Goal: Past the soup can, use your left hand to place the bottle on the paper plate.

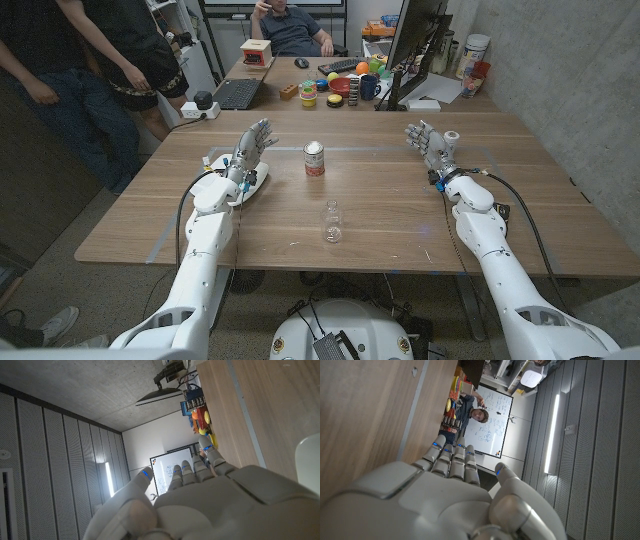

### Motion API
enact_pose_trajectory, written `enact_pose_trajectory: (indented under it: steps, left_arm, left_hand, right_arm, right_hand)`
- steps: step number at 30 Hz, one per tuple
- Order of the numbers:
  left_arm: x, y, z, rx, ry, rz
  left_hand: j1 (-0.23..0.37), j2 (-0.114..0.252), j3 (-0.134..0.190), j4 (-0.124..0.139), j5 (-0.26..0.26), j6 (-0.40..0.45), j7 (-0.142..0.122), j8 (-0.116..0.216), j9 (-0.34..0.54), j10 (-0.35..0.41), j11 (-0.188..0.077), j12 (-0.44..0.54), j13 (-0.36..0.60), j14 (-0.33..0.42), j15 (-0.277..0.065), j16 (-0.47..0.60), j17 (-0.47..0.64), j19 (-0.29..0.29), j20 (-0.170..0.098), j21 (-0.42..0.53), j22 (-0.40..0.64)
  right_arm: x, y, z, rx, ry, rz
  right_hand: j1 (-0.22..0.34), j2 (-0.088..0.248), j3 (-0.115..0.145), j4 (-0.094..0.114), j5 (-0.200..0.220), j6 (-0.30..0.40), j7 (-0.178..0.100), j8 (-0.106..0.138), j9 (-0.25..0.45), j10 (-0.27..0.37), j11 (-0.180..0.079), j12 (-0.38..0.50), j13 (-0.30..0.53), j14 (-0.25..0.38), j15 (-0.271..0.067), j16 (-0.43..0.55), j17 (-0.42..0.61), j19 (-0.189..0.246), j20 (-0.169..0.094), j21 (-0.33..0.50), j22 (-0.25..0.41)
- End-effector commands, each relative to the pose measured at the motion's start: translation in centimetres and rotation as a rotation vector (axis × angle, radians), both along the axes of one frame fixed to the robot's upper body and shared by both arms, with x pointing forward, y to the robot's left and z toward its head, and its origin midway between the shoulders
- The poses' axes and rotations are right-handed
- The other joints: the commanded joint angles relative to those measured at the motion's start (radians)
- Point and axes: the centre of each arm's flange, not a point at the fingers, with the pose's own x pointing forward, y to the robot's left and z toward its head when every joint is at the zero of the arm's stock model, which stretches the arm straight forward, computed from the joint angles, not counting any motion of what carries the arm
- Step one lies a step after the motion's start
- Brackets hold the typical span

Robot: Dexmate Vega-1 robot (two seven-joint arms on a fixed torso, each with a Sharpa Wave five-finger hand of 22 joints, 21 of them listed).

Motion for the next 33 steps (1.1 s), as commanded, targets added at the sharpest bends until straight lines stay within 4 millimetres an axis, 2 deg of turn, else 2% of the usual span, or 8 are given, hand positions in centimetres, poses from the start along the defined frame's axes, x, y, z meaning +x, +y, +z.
enact_pose_trajectory:
  steps: [1,16,18,21,25,30,31,33]
  left_arm:
    - [0.2,1.1,-0.6,-0.121,0.011,0.007]
    - [-0.3,0.4,-1.2,-0.029,0.026,-0.028]
    - [-0.6,0.5,-1.2,0.005,0.022,-0.028]
    - [-1.0,0.4,-1.1,0.044,0.025,-0.021]
    - [-1.6,0.3,-0.9,0.105,0.016,-0.023]
    - [-2.5,-0.2,-0.8,0.177,0.002,-0.011]
    - [-2.6,-0.2,-0.6,0.194,-0.002,-0.023]
    - [-3.0,-0.4,-0.5,0.220,-0.018,0.007]
  left_hand:
    - [0.008,0.001,0.004,0.000,0.003,0.006,0.003,0.005,0.002,0.000,-0.009,0.004,0.002,0.003,-0.015,0.003,0.004,0.003,-0.017,-0.003,0.004]
    - [0.011,-0.006,0.003,-0.005,0.003,0.004,-0.004,0.005,0.002,0.000,-0.012,0.004,0.002,0.004,-0.018,0.002,0.002,0.005,-0.019,-0.009,0.003]
    - [0.033,-0.044,0.000,-0.037,0.004,-0.005,-0.007,0.003,0.001,-0.004,-0.018,0.002,0.001,0.006,-0.023,-0.002,-0.004,0.009,-0.023,-0.017,0.002]
    - [0.049,-0.062,0.000,-0.057,0.005,-0.006,-0.007,0.004,0.001,-0.004,-0.021,0.002,0.001,0.006,-0.026,-0.005,-0.007,0.013,-0.025,-0.021,0.002]
    - [0.126,-0.130,-0.002,-0.140,0.005,-0.010,-0.011,0.007,0.001,-0.003,-0.031,0.002,0.000,0.012,-0.032,-0.010,-0.013,0.030,-0.034,-0.036,0.003]
    - [0.170,-0.168,-0.007,-0.185,0.005,-0.012,-0.019,0.009,0.001,0.005,-0.040,0.003,0.000,0.027,-0.040,-0.007,-0.013,0.046,-0.036,-0.042,0.003]
    - [0.189,-0.184,-0.009,-0.203,0.004,-0.010,-0.028,0.011,0.002,0.007,-0.041,0.003,0.000,0.031,-0.042,-0.007,-0.013,0.055,-0.031,-0.044,0.003]
    - [0.206,-0.194,-0.010,-0.217,0.005,-0.012,-0.035,0.011,0.002,0.010,-0.047,0.004,0.000,0.041,-0.045,-0.005,-0.013,0.065,-0.028,-0.045,0.004]
  right_arm:
    - [0.3,0.8,-0.8,-0.094,0.034,0.013]
    - [0.1,0.8,-1.1,-0.089,0.031,0.012]
    - [0.0,0.8,-1.1,-0.092,0.027,0.010]
    - [-0.1,0.8,-1.2,-0.095,0.026,0.008]
    - [-0.1,0.9,-1.3,-0.097,0.029,0.008]
    - [0.1,1.1,-1.5,-0.104,0.029,0.016]
    - [0.1,1.1,-1.5,-0.103,0.029,0.016]
    - [0.2,1.1,-1.5,-0.102,0.028,0.016]
  right_hand:
    - [0.008,0.021,0.005,0.001,0.006,0.006,-0.002,0.006,0.004,0.007,0.004,0.005,0.005,0.008,0.000,0.005,0.001,0.003,-0.042,-0.005,0.004]
    - [0.002,0.020,0.003,0.005,0.006,0.005,-0.001,0.006,0.004,0.005,0.001,0.004,0.005,0.010,0.000,0.006,0.002,0.004,-0.043,-0.010,0.004]
    - [0.001,0.019,0.002,0.006,0.005,0.004,-0.001,0.006,0.004,0.007,0.003,0.005,0.005,0.010,-0.001,0.006,0.003,0.004,-0.043,-0.011,0.004]
    - [-0.001,0.019,0.001,0.008,0.005,0.005,-0.001,0.006,0.004,0.006,0.005,0.004,0.005,0.010,0.000,0.006,0.003,0.005,-0.043,-0.012,0.004]
    - [-0.004,0.017,-0.001,0.010,0.005,0.005,-0.001,0.006,0.004,0.006,0.005,0.005,0.005,0.009,0.000,0.006,0.004,0.005,-0.043,-0.013,0.004]
    - [-0.009,0.016,-0.004,0.013,0.004,0.003,0.001,0.005,0.004,0.006,0.005,0.005,0.005,0.009,-0.001,0.007,0.004,0.007,-0.043,-0.015,0.004]
    - [-0.009,0.015,-0.004,0.013,0.004,0.004,0.001,0.005,0.004,0.006,0.006,0.005,0.005,0.009,-0.001,0.007,0.004,0.007,-0.043,-0.015,0.004]
    - [-0.010,0.014,-0.005,0.014,0.004,0.003,0.001,0.005,0.004,0.006,0.004,0.004,0.005,0.010,0.000,0.007,0.004,0.008,-0.043,-0.015,0.004]
